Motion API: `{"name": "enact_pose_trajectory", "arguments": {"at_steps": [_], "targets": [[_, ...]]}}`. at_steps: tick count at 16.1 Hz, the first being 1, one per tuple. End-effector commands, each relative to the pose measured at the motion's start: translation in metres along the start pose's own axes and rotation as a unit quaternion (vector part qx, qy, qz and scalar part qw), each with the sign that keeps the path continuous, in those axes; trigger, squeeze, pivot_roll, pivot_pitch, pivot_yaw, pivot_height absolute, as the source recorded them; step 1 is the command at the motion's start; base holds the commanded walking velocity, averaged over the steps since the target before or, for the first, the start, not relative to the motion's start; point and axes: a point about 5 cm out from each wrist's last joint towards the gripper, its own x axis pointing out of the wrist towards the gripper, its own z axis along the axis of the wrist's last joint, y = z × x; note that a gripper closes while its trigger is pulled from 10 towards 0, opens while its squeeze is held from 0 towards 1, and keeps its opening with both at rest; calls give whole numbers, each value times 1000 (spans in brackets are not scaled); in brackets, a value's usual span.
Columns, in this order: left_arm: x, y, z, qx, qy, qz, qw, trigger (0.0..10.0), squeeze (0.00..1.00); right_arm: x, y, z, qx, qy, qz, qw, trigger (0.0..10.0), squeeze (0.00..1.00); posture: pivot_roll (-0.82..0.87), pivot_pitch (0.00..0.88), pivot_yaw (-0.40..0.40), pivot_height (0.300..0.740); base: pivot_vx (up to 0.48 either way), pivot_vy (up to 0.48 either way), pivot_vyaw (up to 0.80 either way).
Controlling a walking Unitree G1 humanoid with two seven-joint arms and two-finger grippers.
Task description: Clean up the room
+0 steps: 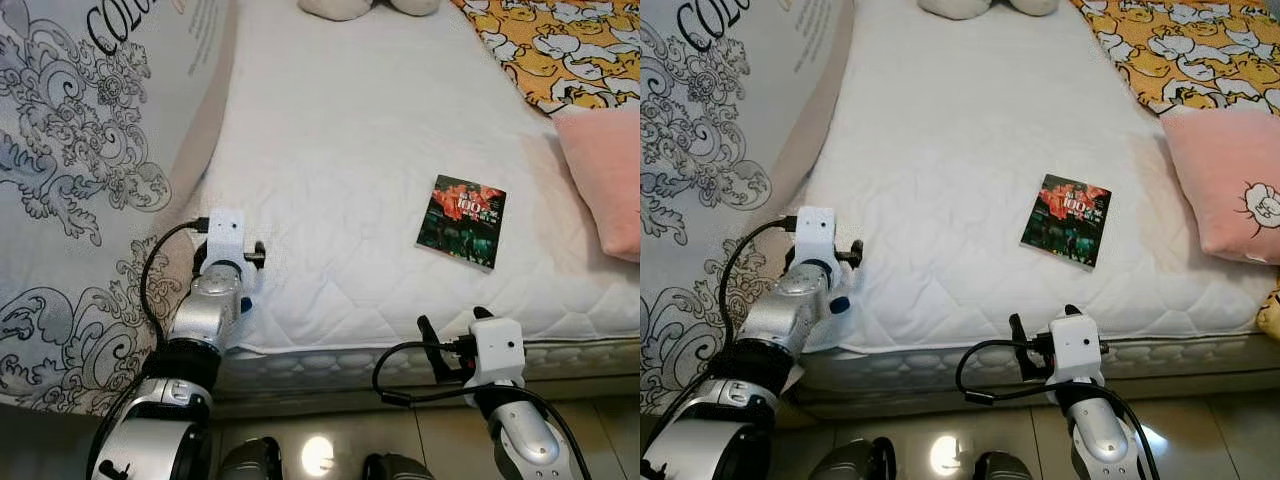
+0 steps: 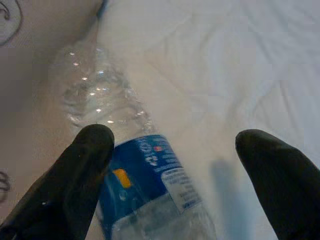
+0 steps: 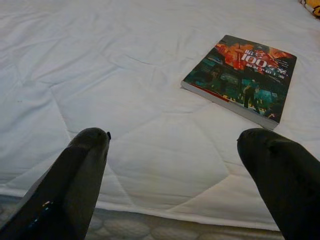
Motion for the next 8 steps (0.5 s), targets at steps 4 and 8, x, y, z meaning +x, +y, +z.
{"name": "enact_pose_trajectory", "arguments": {"at_steps": [4,8], "targets": [[6,2,-27,-21,58,22,998,10000,0,-5,1,-1,-6,5,1,1000,10000,24,-151,133,13,740,0,0,0],[7,-4,-35,-71,86,6,994,10000,0,-6,0,-1,-7,8,-1,1000,10000,27,-160,136,14,740,0,0,0]]}}
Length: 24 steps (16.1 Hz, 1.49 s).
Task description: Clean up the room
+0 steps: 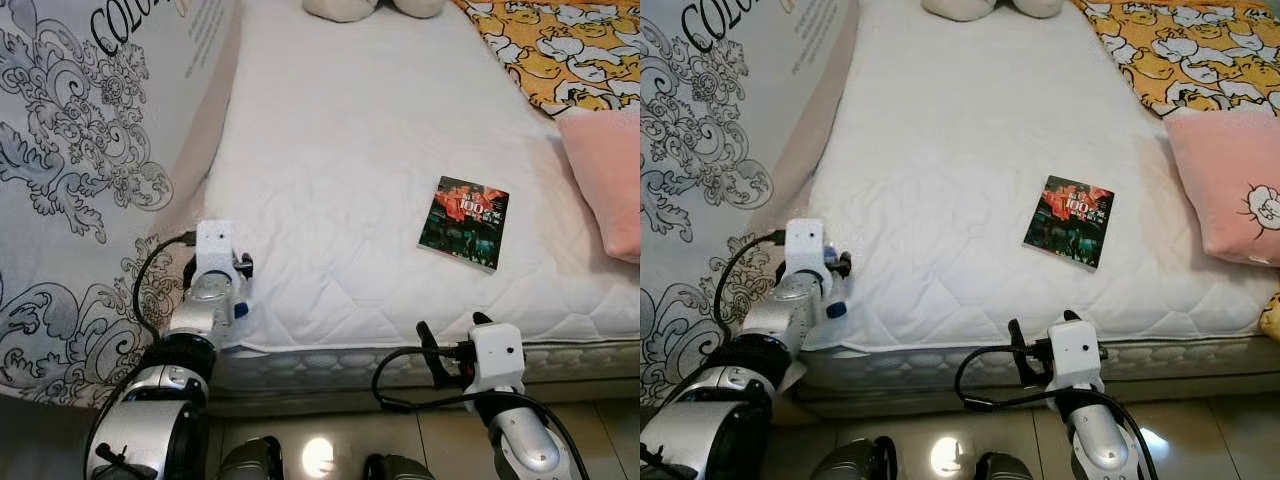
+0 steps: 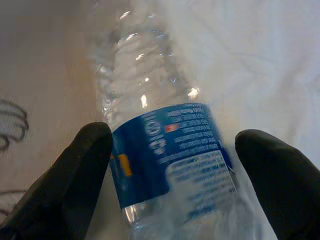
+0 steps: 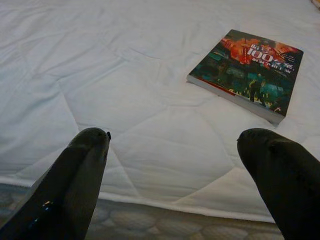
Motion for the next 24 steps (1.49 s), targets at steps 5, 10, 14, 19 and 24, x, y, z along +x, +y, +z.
{"name": "enact_pose_trajectory", "arguments": {"at_steps": [5,10,14,19,24], "targets": [[-1,-18,-27,-10,56,-57,997,0,0,1,-3,3,-8,-2,-7,1000,10000,24,-161,124,22,740,0,0,0],[0,-15,-19,-2,18,-84,996,0,0,15,-4,7,-7,-13,-11,1000,10000,24,-138,74,27,740,0,0,0],[-2,-7,-5,-17,-54,-105,993,0,0,33,-4,15,-4,-30,-9,999,10000,27,-99,17,25,740,0,0,0],[-38,26,23,15,-231,-98,968,0,0,60,-2,27,11,-56,-6,998,10000,27,-19,0,16,740,0,0,0],[-116,56,3,79,-334,-112,932,0,0,38,-11,40,37,-110,-13,993,10000,12,3,0,0,740,0,0,0]]}}
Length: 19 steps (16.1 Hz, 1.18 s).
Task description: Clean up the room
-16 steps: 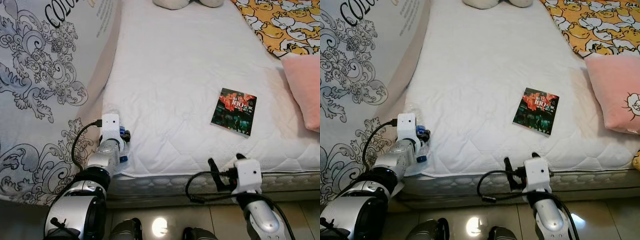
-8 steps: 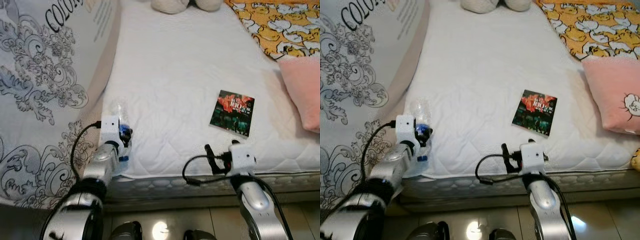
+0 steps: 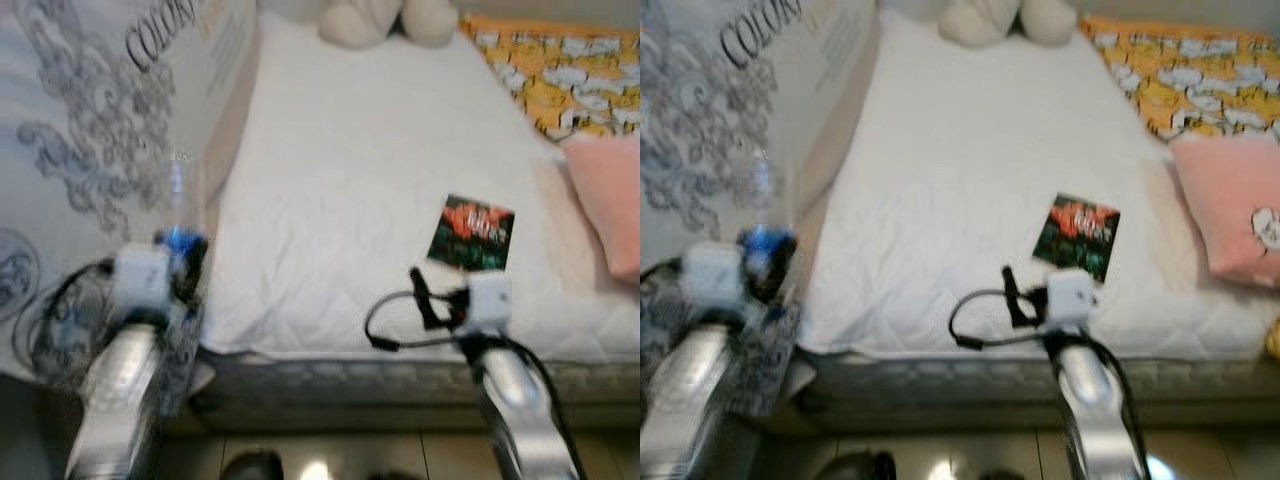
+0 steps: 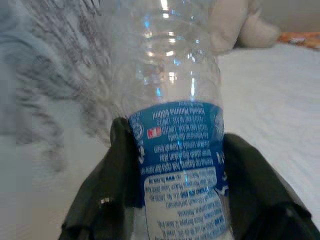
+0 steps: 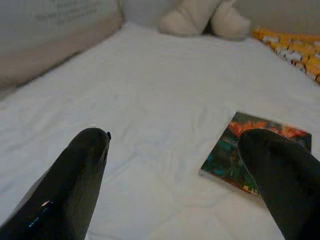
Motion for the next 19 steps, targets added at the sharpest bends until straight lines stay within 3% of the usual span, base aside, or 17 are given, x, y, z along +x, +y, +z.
{"name": "enact_pose_trajectory", "arguments": {"at_steps": [1,2,3,4,6,9,11,19], "targets": [[-8,-13,3,-11,-6,-28,1000,0,0,-6,-7,7,8,-27,-7,1000,10000,0,-1,0,-8,740,0,0,0],[-11,-20,-6,-13,17,-28,999,10000,0,-8,-9,5,10,-28,-13,999,10000,0,-6,0,-15,740,0,0,0],[-2,-27,-10,2,32,-10,999,10000,0,-3,-7,3,11,-23,-12,1000,10000,0,-14,0,-22,740,0,0,0],[10,-37,-9,-25,41,-20,999,10000,0,4,-4,2,11,-15,-7,1000,10000,0,-18,0,-23,740,0,0,0],[20,-42,-1,-21,24,-31,999,10000,0,12,1,-2,4,-5,4,1000,10000,0,-30,0,-13,740,0,0,0],[26,-39,6,-13,10,-38,999,10000,0,14,-1,-4,1,1,-2,1000,10000,0,-42,0,4,740,0,0,0],[32,-40,9,-10,7,-42,999,10000,0,15,-3,-8,0,6,-9,1000,10000,0,-46,0,13,740,0,-480,0],[23,-44,-4,-35,41,-46,997,10000,0,6,-8,-12,12,18,-29,999,10000,0,-63,0,27,740,0,-480,0]]}}
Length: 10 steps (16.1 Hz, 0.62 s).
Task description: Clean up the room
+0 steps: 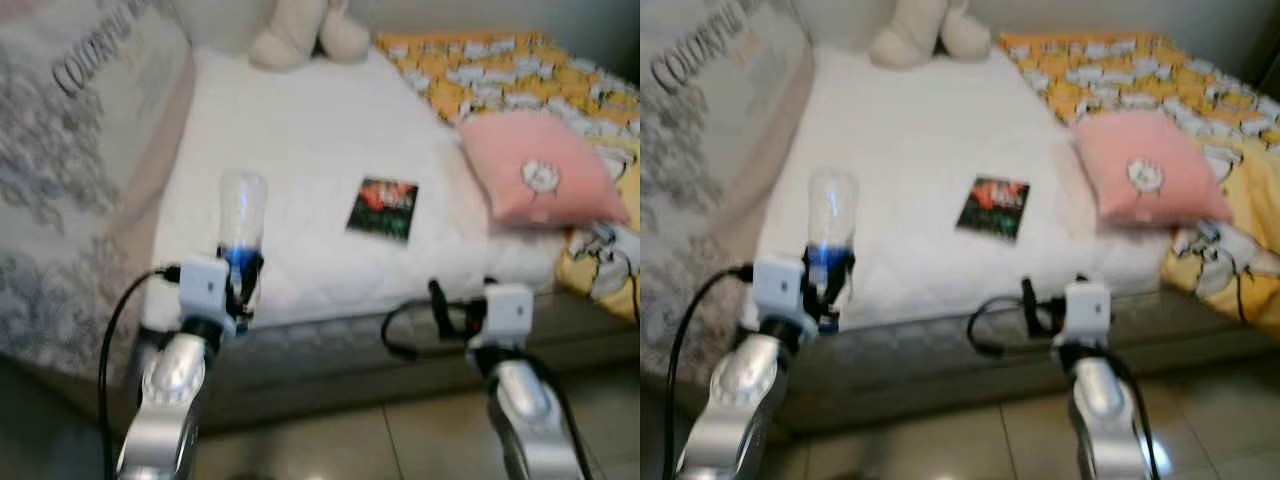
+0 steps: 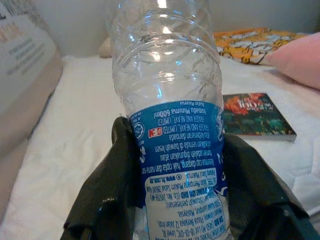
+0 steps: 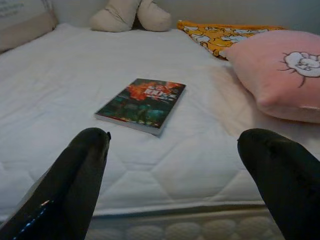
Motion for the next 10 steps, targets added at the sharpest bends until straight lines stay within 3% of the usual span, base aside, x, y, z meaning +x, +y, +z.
{"name": "enact_pose_trajectory", "arguments": {"at_steps": [1,5,10], "targets": [[-1,7,0,4,4,15,1000,10000,0,1,3,6,8,-9,4,1000,10000,0,-70,0,26,740,0,-480,0],[0,4,-4,0,15,9,1000,10000,0,-1,0,5,0,-4,2,1000,10000,0,-79,0,24,740,0,-480,0],[-1,4,-7,0,17,7,1000,10000,0,-4,-4,2,-15,8,2,1000,10000,0,-83,0,19,740,0,-480,670]]}}
